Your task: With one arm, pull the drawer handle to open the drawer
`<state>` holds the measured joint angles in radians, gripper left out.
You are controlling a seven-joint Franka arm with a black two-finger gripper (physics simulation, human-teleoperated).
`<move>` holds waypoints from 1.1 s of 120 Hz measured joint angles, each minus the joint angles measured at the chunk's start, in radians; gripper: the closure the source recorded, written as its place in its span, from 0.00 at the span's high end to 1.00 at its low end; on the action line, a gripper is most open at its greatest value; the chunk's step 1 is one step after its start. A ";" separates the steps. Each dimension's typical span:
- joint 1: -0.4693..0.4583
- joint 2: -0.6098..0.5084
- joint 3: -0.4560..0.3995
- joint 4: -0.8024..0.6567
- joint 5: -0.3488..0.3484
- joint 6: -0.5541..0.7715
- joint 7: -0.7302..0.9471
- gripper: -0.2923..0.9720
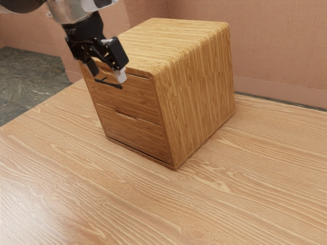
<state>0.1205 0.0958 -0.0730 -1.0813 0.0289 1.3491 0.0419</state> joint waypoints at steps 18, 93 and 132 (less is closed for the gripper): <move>0.007 0.021 0.002 0.000 0.000 -0.015 0.004 0.77; -0.024 -0.372 0.098 -0.662 0.072 0.385 0.533 0.77; -0.023 -0.365 0.162 -0.736 -0.033 0.718 1.046 0.77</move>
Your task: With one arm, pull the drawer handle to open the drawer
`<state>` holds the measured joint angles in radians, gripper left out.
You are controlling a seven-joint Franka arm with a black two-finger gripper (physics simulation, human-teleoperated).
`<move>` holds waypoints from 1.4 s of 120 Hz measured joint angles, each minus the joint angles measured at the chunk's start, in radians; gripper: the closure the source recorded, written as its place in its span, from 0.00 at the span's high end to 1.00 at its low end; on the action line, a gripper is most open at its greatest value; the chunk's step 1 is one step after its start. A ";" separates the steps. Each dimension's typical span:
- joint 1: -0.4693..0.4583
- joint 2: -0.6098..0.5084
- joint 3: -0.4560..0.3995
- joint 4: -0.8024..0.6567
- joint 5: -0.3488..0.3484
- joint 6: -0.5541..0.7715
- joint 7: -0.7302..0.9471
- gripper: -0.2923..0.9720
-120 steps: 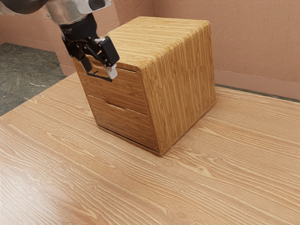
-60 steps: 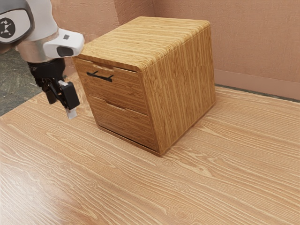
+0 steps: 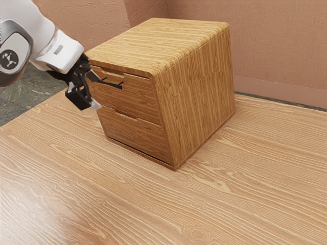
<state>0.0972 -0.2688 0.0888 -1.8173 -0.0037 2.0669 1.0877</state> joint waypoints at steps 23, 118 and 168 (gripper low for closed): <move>-0.001 -0.001 0.017 -0.019 -0.006 0.140 0.226 0.77; 0.652 0.161 -0.483 0.095 -0.178 0.132 0.831 0.76; 0.656 0.120 -0.426 0.038 -0.429 0.172 0.993 0.72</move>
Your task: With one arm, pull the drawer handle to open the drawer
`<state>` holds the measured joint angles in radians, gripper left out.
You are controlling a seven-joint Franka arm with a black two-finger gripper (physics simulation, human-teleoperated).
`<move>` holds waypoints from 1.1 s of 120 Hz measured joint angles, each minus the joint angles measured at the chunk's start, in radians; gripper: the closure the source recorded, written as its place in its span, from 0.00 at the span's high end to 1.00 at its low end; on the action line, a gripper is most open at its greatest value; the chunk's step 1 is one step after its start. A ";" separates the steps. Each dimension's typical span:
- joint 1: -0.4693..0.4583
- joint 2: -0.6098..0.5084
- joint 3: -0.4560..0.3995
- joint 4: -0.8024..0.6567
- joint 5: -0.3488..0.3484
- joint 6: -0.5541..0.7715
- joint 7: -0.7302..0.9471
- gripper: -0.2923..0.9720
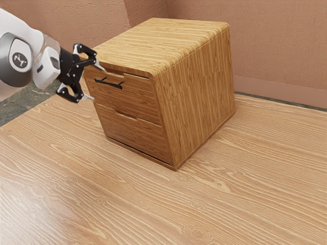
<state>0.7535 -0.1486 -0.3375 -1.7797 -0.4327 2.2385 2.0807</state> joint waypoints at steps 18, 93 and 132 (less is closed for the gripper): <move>0.005 -0.045 0.045 0.000 -0.029 -0.044 0.045 0.62; -0.031 0.052 0.013 0.006 -0.082 0.014 0.127 0.43; -0.034 0.083 0.011 0.006 -0.084 0.039 0.140 0.34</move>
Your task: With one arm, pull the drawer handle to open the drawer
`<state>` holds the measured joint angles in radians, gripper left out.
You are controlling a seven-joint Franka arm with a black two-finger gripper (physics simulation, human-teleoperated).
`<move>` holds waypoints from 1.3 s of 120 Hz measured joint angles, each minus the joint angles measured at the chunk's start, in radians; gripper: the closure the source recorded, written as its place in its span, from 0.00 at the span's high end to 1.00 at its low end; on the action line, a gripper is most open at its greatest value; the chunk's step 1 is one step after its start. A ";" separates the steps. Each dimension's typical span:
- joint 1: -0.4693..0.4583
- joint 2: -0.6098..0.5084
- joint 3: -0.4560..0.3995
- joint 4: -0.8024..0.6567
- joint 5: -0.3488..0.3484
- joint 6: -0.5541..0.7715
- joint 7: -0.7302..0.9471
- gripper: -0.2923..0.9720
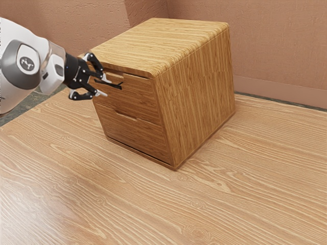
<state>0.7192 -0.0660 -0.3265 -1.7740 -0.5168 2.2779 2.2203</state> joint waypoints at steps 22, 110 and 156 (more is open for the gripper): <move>-0.001 -0.005 0.005 0.000 0.004 -0.010 -0.001 0.24; 0.031 -0.307 0.082 -0.253 0.007 -0.091 -0.006 0.17; -0.033 -0.471 0.161 -0.406 0.005 -0.102 -0.016 0.17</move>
<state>0.6863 -0.5366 -0.1660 -2.1805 -0.5115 2.1761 2.2047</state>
